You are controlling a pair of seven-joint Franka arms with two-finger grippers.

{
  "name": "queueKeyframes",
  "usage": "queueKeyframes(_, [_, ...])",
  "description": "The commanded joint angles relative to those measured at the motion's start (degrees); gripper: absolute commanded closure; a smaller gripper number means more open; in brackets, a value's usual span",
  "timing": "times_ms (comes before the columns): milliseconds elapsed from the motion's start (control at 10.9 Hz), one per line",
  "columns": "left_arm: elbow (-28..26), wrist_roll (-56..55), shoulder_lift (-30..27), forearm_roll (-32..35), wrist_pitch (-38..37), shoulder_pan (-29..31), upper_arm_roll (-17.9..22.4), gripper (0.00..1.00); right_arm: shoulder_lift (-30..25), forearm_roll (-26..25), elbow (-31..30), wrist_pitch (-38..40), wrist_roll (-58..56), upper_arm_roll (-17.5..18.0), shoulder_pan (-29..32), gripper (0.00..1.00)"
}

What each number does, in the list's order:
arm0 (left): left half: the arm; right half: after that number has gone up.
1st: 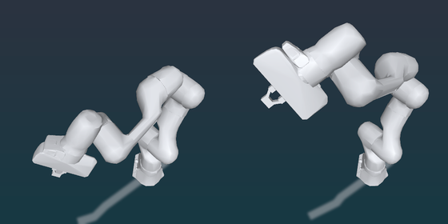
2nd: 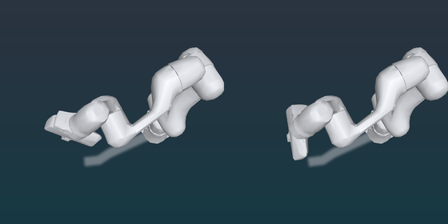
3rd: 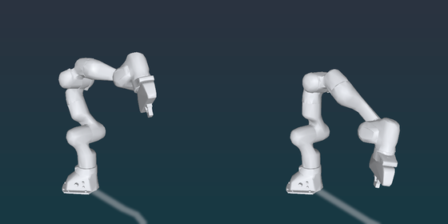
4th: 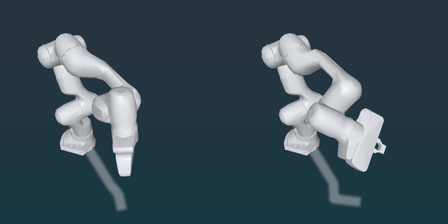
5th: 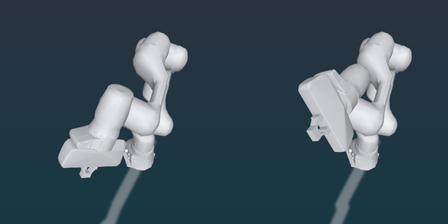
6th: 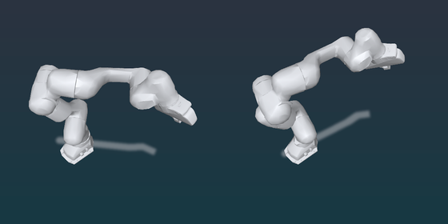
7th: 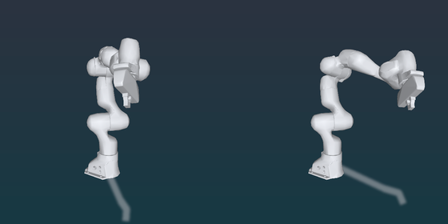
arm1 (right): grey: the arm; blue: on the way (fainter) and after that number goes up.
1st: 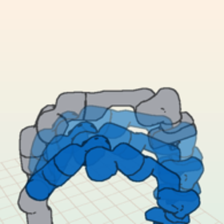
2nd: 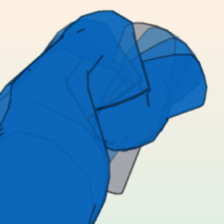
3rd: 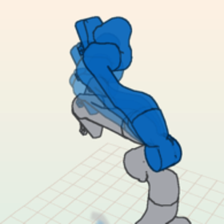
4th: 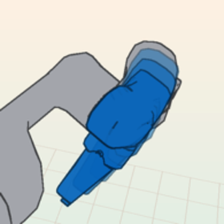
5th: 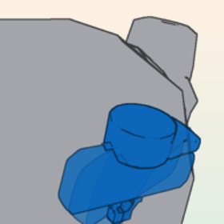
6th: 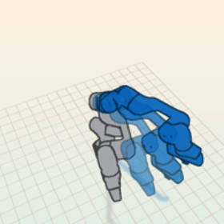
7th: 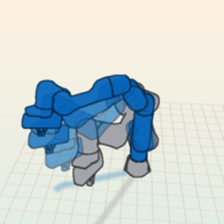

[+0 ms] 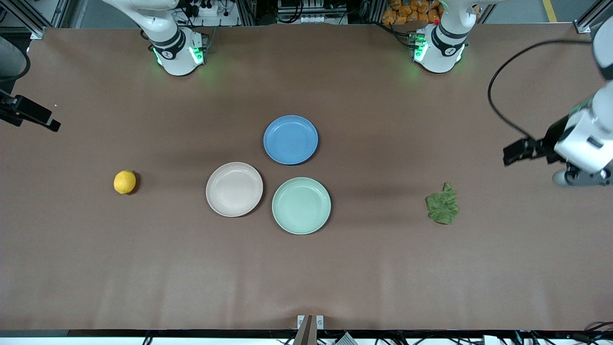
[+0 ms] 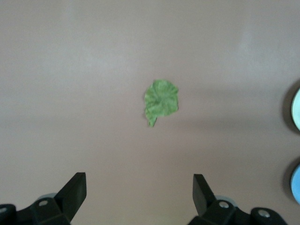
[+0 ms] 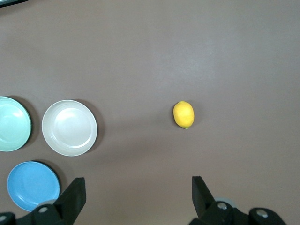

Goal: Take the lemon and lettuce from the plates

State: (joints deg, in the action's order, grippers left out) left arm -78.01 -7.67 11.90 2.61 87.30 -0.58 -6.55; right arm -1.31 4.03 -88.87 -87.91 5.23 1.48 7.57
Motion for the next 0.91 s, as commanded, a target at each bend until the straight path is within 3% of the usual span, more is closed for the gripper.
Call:
queueKeyframes(0, [-2.5, 2.9, -5.5, -1.2, -3.9, -0.6, 0.3, 0.0, -2.2, -4.6, -0.9, 0.4, 0.7, 4.2, 2.5, 0.0])
queueKeyframes(365, [-6.1, 2.8, -9.0, -1.2, -4.1, -1.3, 0.7, 0.0, -2.1, -9.4, -0.3, -0.2, 0.2, 3.5, 0.4, 0.0])
queueKeyframes(822, [-13.0, 2.7, -11.1, -1.3, 1.2, -0.8, 1.2, 0.0, -1.8, -8.0, -0.2, -0.8, -1.3, 3.5, 0.4, 0.0])
